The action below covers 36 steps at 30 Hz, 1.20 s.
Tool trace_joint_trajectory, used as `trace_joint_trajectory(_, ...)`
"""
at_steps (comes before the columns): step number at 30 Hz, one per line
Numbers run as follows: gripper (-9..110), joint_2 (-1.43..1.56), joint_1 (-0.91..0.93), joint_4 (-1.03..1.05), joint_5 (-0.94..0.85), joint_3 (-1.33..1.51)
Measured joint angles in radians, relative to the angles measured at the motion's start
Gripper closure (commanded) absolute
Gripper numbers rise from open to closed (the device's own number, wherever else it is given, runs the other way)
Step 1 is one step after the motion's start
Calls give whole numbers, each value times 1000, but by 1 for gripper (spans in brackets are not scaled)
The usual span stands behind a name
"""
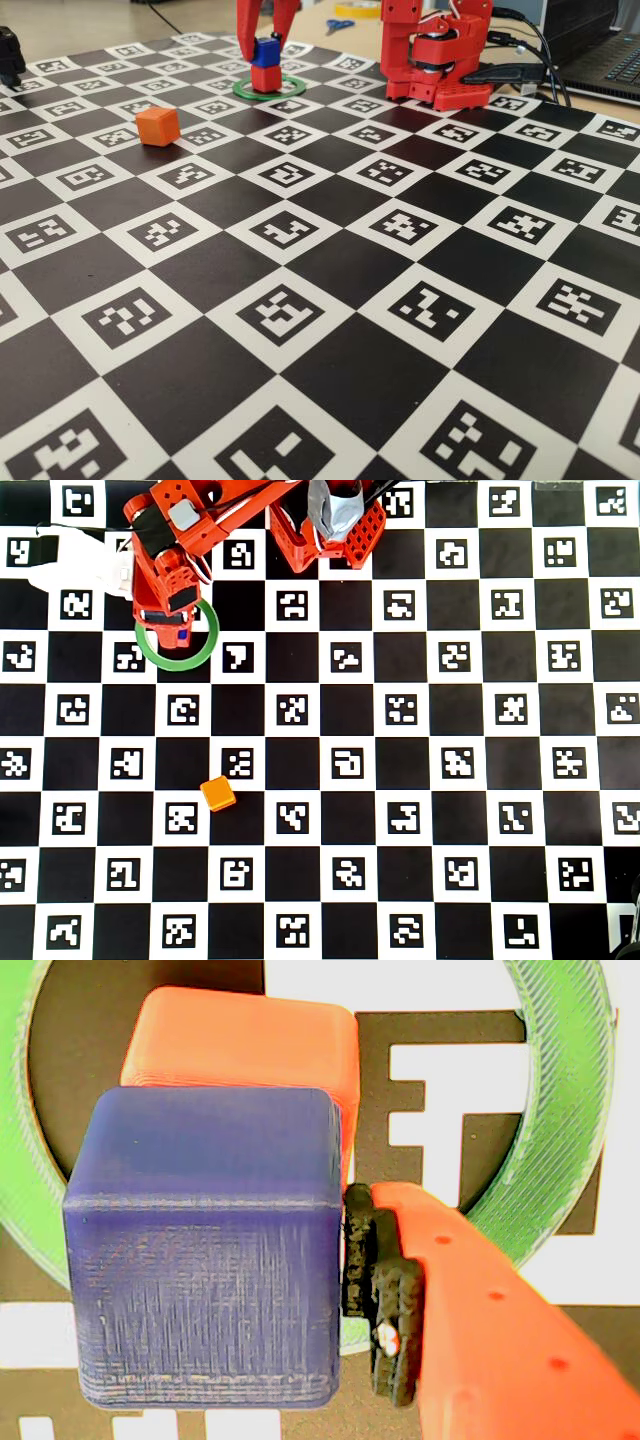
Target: Grab the red cube then put it in the green circle then put the blue cube on top and finally the orange cube on top
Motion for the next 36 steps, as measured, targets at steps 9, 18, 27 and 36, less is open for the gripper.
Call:
trace_joint_trajectory(9,46,0,9,8,21,0)
trace_joint_trajectory(18,45,0,9,114,20,-9)
trace_joint_trajectory(27,46,0,9,202,20,-103)
trace_joint_trajectory(36,46,49,9,360,54,-255)
